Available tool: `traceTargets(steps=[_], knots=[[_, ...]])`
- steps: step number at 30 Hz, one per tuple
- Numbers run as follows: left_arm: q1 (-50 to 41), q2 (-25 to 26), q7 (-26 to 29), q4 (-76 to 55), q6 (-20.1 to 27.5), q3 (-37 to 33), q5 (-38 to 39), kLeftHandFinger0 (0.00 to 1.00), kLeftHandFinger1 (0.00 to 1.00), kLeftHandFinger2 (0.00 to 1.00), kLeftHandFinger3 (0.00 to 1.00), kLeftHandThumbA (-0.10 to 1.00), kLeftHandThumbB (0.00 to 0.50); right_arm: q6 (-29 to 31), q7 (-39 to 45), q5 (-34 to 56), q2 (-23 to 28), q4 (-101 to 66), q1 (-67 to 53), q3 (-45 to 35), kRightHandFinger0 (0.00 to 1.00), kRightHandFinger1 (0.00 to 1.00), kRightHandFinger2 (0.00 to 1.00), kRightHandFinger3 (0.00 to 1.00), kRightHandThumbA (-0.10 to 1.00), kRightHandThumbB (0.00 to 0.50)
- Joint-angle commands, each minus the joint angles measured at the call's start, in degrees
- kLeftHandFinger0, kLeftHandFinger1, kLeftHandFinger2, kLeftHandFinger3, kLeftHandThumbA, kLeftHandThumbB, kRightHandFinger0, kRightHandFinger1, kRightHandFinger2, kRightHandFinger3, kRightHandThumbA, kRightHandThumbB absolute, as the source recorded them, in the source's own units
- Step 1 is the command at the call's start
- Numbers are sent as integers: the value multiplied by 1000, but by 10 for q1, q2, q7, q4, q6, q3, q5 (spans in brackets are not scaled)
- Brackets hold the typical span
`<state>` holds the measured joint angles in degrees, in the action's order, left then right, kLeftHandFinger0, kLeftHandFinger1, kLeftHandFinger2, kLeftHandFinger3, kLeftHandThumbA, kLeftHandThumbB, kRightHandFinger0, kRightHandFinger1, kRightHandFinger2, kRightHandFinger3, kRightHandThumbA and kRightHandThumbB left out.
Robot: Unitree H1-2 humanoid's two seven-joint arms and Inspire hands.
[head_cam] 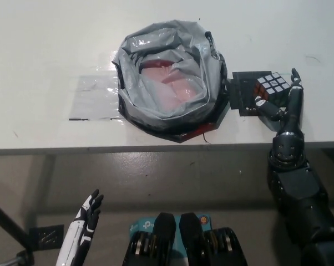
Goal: Use the right hand to pick up a rubix's cube and place it into a plastic bag and lift the bag
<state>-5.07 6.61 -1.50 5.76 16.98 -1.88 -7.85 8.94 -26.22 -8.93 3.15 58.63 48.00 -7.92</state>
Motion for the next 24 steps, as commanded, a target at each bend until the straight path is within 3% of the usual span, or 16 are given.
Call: traceTargets(steps=[1,4,10,11,12,14,15,16,17,18,19,20,23,24], knots=[[1,4,5,-21,1,3,-6,1000,1000,1000,1000,1000,303,15,30,30,4,21,41,-3,1000,1000,1000,1000,763,500],[0,4,7,-20,2,3,-9,1000,1000,1000,1000,1000,294,13,40,41,7,35,43,-5,1000,1000,1000,1000,782,500],[3,4,6,-18,2,4,-8,1000,1000,1000,1000,1000,299,14,52,53,15,67,52,-6,1000,1000,1000,1000,720,500],[3,4,7,-18,3,4,-8,1000,1000,1000,1000,1000,299,14,56,55,16,71,53,-6,1000,1000,1000,1000,693,491],[4,4,7,-18,3,4,-8,1000,1000,1000,1000,1000,300,14,60,60,17,75,53,-10,1000,1000,1000,1000,595,466],[4,4,7,-18,3,4,-9,1000,1000,1000,1000,1000,300,17,61,63,18,80,54,-11,1000,1000,1000,1000,595,466],[3,4,8,-19,1,5,-11,1000,1000,1000,1000,1000,303,-3,37,54,17,82,56,-7,979,1000,1000,1000,489,432],[3,4,10,-19,3,5,-12,1000,1000,1000,1000,1000,296,-9,16,55,17,91,57,-11,536,565,581,856,18,206],[3,4,9,-19,3,5,-12,1000,1000,1000,1000,1000,297,7,4,53,18,101,55,-11,283,322,379,432,-76,283],[4,4,9,-19,3,5,-11,1000,1000,1000,1000,1000,298,15,3,52,19,107,53,-9,119,215,346,323,-95,270],[4,4,9,-19,3,5,-11,1000,1000,1000,1000,1000,298,23,7,53,21,115,51,-8,24,150,391,352,-99,252],[4,4,8,-18,3,5,-11,1000,1000,1000,1000,1000,298,25,8,54,21,119,51,-8,5,142,459,413,-100,243],[8,7,8,-13,8,7,-9,1000,1000,1000,1000,1000,285,28,24,55,25,137,49,-4,0,225,649,650,-100,239],[9,7,10,-13,9,8,-11,1000,1000,1000,1000,1000,289,29,24,55,24,139,49,-3,21,274,667,661,-100,242]])
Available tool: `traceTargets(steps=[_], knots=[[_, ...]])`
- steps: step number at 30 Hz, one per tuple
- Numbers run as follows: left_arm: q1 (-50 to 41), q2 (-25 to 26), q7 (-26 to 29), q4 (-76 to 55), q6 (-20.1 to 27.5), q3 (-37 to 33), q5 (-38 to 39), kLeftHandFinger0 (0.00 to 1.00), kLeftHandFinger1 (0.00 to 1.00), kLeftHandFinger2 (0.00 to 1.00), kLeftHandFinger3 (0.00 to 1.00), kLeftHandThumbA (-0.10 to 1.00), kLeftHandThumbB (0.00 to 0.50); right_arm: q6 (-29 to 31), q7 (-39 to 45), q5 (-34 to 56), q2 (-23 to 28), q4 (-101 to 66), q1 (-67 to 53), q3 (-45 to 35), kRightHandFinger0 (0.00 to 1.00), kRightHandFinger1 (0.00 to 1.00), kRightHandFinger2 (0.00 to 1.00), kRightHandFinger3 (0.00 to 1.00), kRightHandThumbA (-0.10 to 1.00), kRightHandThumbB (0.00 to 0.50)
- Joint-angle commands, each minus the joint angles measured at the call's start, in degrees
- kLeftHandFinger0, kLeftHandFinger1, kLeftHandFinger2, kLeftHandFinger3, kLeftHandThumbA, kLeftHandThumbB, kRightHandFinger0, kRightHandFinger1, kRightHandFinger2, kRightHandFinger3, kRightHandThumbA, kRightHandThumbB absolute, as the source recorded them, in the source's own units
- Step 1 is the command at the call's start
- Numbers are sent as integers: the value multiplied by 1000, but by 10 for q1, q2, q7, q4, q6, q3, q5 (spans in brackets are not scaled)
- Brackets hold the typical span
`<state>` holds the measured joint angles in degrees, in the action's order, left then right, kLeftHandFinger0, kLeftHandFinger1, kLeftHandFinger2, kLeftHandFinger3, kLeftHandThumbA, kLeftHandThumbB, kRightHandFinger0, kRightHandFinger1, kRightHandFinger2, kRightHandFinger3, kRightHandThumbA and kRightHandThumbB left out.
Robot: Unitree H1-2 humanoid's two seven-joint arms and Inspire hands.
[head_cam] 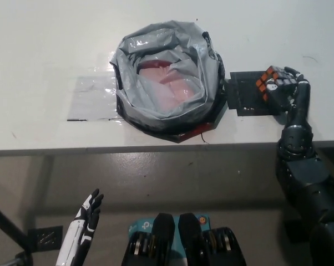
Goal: Use the right hand to pick up a rubix's cube and place it into a plastic bag and lift the bag
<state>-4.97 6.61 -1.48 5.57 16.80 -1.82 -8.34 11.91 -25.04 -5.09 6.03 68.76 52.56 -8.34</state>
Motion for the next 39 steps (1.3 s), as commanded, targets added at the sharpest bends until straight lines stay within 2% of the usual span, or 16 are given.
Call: traceTargets(steps=[1,2,5,7,10,11,13,14,17,19,22,27,30,32,37,39], knots=[[9,7,10,-11,10,7,-6,1000,1000,1000,1000,1000,289,1,11,15,-4,41,3,3,85,341,700,667,-100,242],[9,8,9,-12,9,7,-6,1000,1000,1000,1000,1000,288,1,9,11,-2,45,2,7,134,351,716,689,-100,238],[10,8,8,-9,13,8,-2,1000,1000,1000,1000,1000,291,3,11,11,-1,47,1,8,95,307,686,660,-100,232],[10,7,7,-9,11,8,1,1000,1000,1000,1000,1000,284,6,10,12,1,51,0,8,165,329,692,664,-100,219],[11,8,6,-8,9,9,2,1000,1000,1000,1000,1000,294,12,13,16,2,54,0,4,112,274,670,663,-100,212],[12,8,6,-9,8,10,1,1000,1000,1000,1000,1000,300,13,13,18,2,54,1,3,188,297,674,668,-100,209],[12,8,7,-8,8,10,0,1000,1000,1000,1000,1000,299,14,12,20,1,54,1,1,193,294,672,668,-100,208],[11,8,6,-8,8,10,1,1000,1000,1000,1000,1000,297,22,14,26,0,52,0,-4,101,231,652,662,-100,209],[10,8,6,-8,10,10,2,1000,1000,1000,1000,1000,288,34,23,40,-2,46,0,-15,14,211,658,666,-100,207],[10,8,5,-6,12,10,2,1000,1000,1000,1000,1000,290,39,51,76,-7,35,6,-42,1,305,768,744,-100,194],[12,8,4,-4,11,11,3,1000,1000,1000,1000,1000,290,44,95,143,-20,-9,19,-93,0,369,782,723,-100,184],[12,9,3,2,15,12,6,1000,1000,1000,1000,1000,299,4,129,195,-49,-127,18,-124,0,436,823,783,-100,177],[12,8,4,4,16,13,8,1000,1000,1000,1000,1000,298,-58,136,226,-70,-231,13,-127,9,433,821,826,-100,164],[12,8,4,5,13,14,8,1000,1000,1000,1000,1000,308,-94,139,241,-84,-298,13,-122,3,468,927,896,-100,148],[14,9,3,8,15,14,11,1000,1000,1000,1000,1000,290,-143,137,265,-106,-384,24,-112,0,339,905,902,-100,135],[13,8,3,8,14,13,9,1000,1000,1000,1000,1000,289,-163,131,272,-116,-411,30,-109,0,354,913,991,-100,140]])
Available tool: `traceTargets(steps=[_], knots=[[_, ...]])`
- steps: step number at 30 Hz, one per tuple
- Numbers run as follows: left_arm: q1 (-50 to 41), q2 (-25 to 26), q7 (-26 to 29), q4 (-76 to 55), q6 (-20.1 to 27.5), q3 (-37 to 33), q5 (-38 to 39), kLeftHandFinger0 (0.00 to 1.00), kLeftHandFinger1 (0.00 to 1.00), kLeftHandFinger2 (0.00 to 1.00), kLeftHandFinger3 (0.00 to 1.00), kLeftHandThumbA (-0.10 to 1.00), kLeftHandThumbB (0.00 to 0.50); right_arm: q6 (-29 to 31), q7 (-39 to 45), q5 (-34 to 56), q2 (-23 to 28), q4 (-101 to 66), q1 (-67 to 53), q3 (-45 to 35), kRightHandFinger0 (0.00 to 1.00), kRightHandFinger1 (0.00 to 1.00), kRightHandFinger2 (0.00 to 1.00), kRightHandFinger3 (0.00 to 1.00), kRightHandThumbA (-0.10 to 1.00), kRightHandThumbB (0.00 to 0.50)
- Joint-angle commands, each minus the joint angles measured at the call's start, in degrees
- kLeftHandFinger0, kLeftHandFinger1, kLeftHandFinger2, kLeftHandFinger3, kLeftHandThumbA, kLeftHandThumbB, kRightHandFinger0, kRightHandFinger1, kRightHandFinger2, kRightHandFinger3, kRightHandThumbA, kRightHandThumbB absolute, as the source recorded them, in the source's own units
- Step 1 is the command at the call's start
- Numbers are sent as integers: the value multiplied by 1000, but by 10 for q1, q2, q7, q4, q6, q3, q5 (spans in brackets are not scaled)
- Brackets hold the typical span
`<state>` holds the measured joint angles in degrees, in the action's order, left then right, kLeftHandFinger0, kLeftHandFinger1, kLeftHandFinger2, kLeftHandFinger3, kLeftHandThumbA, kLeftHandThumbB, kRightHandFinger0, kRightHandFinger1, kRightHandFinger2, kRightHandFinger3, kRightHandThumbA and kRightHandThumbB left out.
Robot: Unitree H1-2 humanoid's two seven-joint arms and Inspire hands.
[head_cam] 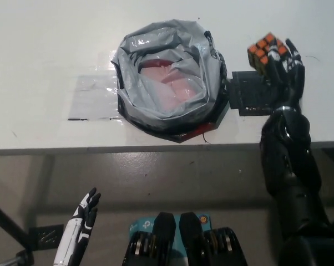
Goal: Use the right hand to pick up a rubix's cube and place it into a plastic bag and lift the bag
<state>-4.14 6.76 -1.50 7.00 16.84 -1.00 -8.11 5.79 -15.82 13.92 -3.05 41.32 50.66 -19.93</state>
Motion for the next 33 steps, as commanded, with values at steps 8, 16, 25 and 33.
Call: traceTargets(steps=[8,16,25,33], knots=[[5,7,3,-10,11,5,4,1000,1000,1000,1000,1000,281,-128,39,88,-48,-174,73,27,0,378,847,921,-100,143],[7,10,4,-3,22,3,0,1000,1000,1000,1000,1000,260,-115,43,23,-56,-137,83,91,0,400,897,842,-100,125],[9,11,4,-5,17,1,-8,1000,1000,1000,1000,1000,283,-38,30,-88,-39,28,119,196,22,453,891,770,-100,123],[15,16,3,-7,19,2,-10,1000,1000,1000,1000,1000,274,8,-5,-137,-21,175,157,248,0,487,896,786,-100,152]])
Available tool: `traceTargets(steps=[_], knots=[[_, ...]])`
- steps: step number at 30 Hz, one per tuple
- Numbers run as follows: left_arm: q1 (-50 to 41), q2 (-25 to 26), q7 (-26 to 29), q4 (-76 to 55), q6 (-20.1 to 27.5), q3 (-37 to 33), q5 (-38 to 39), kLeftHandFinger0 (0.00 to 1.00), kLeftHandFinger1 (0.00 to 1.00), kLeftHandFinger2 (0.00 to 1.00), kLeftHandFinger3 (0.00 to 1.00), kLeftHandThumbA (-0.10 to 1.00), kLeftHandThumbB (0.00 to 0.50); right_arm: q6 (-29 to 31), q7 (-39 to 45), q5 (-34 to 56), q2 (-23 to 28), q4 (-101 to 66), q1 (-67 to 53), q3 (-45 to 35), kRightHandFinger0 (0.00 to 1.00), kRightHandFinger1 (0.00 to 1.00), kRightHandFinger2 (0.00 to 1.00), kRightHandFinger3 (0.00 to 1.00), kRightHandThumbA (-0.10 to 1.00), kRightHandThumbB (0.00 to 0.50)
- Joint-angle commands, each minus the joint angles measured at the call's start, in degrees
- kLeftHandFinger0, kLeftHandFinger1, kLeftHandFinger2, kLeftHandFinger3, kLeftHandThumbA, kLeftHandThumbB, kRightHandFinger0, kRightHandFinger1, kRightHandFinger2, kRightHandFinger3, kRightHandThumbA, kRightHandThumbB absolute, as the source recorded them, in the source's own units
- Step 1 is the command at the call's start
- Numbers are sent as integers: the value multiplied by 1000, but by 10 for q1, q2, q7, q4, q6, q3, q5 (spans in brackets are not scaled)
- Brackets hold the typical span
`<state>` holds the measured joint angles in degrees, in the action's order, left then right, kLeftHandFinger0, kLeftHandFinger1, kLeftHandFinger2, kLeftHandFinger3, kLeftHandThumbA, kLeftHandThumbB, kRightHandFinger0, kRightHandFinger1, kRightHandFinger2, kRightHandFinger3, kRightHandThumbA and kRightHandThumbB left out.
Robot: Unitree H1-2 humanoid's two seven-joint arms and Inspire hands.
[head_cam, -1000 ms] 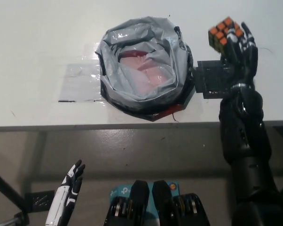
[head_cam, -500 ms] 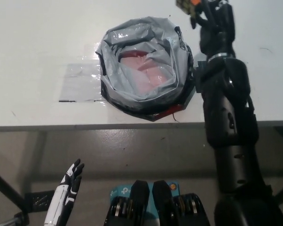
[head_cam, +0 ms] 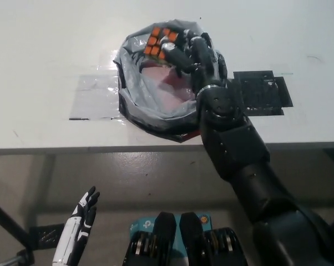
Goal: Use the right hand to pick up a rubix's cube and place it into a plastic bag and lift the bag
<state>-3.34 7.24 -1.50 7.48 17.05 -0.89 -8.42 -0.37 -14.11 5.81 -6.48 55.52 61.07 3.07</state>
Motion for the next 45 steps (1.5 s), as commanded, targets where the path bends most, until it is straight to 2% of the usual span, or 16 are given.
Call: traceTargets(steps=[1,6,7,8,9,10,11,12,13,19,20,24,25,34,39,45], knots=[[7,11,3,-11,17,0,-7,1000,1000,1000,1000,1000,269,73,-32,-66,15,49,57,26,7,492,891,799,-100,158],[6,12,3,-14,12,-1,-9,1000,1000,1000,1000,1000,267,97,-86,-123,22,101,63,70,83,556,945,867,-100,184],[6,12,3,-15,11,-1,-9,1000,1000,1000,1000,1000,263,102,-102,-137,24,113,66,83,147,605,1000,975,-100,211],[7,12,4,-15,12,-1,-11,1000,1000,1000,1000,1000,262,103,-111,-148,25,117,68,91,242,694,1000,1000,-100,243],[8,12,6,-14,13,-1,-13,1000,1000,1000,1000,1000,263,101,-130,-168,26,122,72,108,446,809,1000,1000,-100,257],[8,12,6,-13,13,-1,-14,1000,1000,1000,1000,1000,263,101,-133,-172,27,123,73,111,446,809,1000,1000,-100,257],[9,12,6,-13,14,-1,-13,1000,1000,1000,1000,1000,265,101,-135,-176,27,122,73,116,601,962,1000,1000,-84,253],[9,11,6,-13,14,-1,-12,1000,1000,1000,1000,1000,260,102,-140,-184,27,122,74,126,888,1000,1000,1000,8,252],[10,11,5,-13,14,-1,-12,1000,1000,1000,1000,1000,260,102,-142,-188,27,122,75,131,988,1000,1000,1000,25,245],[13,13,1,-9,16,-3,-8,1000,1000,1000,1000,1000,264,95,-159,-234,30,88,72,168,1000,1000,1000,1000,392,253],[13,13,0,-11,14,-3,-7,1000,1000,1000,1000,1000,258,88,-166,-255,32,58,68,182,1000,1000,1000,1000,510,287],[13,13,-2,-13,10,-4,-5,1000,1000,1000,1000,1000,263,81,-181,-284,34,15,62,196,1000,1000,1000,1000,585,306],[13,12,-3,-14,8,-3,1,1000,1000,1000,1000,1000,264,77,-180,-297,36,-15,58,202,1000,1000,1000,1000,662,312],[17,14,3,-11,19,-6,-15,1000,1000,1000,1000,1000,260,34,-145,-361,53,-238,37,210,1000,1000,1000,1000,763,298],[18,14,0,-12,11,-6,-9,1000,1000,1000,1000,1000,263,-4,-146,-415,85,-323,24,199,1000,1000,1000,1000,710,289],[15,15,-4,-7,24,-5,3,1000,1000,1000,1000,1000,241,-62,-113,-412,130,-324,-12,168,1000,1000,1000,1000,727,368]])
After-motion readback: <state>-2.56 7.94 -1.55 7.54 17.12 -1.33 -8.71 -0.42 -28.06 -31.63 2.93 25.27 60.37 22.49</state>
